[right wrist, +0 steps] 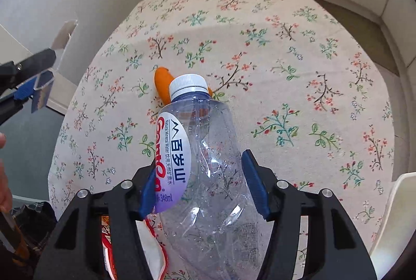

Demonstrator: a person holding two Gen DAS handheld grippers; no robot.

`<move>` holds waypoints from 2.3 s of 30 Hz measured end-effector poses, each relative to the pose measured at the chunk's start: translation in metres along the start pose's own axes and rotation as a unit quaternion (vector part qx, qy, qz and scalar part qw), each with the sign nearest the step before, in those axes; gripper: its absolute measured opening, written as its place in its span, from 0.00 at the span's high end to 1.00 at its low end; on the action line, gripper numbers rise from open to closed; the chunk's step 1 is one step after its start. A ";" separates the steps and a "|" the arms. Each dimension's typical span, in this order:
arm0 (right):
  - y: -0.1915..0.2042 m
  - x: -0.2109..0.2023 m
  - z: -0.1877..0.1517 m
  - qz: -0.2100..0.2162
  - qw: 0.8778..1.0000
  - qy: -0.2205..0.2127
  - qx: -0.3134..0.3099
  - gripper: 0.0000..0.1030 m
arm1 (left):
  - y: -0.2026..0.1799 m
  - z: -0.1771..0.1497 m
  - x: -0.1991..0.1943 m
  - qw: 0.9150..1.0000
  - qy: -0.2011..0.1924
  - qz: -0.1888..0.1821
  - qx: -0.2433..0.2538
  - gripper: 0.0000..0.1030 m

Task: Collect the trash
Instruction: 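Close the right tool on the clear plastic bottle and lift it, then drop the plastic bottle into the white bin with the right tool while the left tool holds the packet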

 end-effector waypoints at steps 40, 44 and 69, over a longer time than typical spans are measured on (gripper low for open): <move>-0.093 -0.201 -0.041 -0.100 0.955 -0.255 0.110 0.43 | -0.120 -0.034 -0.027 0.995 -0.038 -0.069 0.067 0.47; -0.114 -0.221 -0.061 -0.125 0.946 -0.267 0.131 0.43 | -0.141 -0.044 -0.026 0.993 -0.038 -0.076 0.085 0.47; -0.262 -0.297 -0.212 -0.319 0.866 -0.232 0.308 0.23 | -0.276 -0.156 0.007 0.968 0.001 -0.113 0.225 0.47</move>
Point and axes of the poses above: each gripper's, at about its wrist camera, not at the fingertips, and x roughly the way its jaws point, y to its left, z to its top, the point moved 5 cm from there along x, roughly the way its jaws point, and after that the axes turned 11 degrees about -x, right-handed, at the moved point
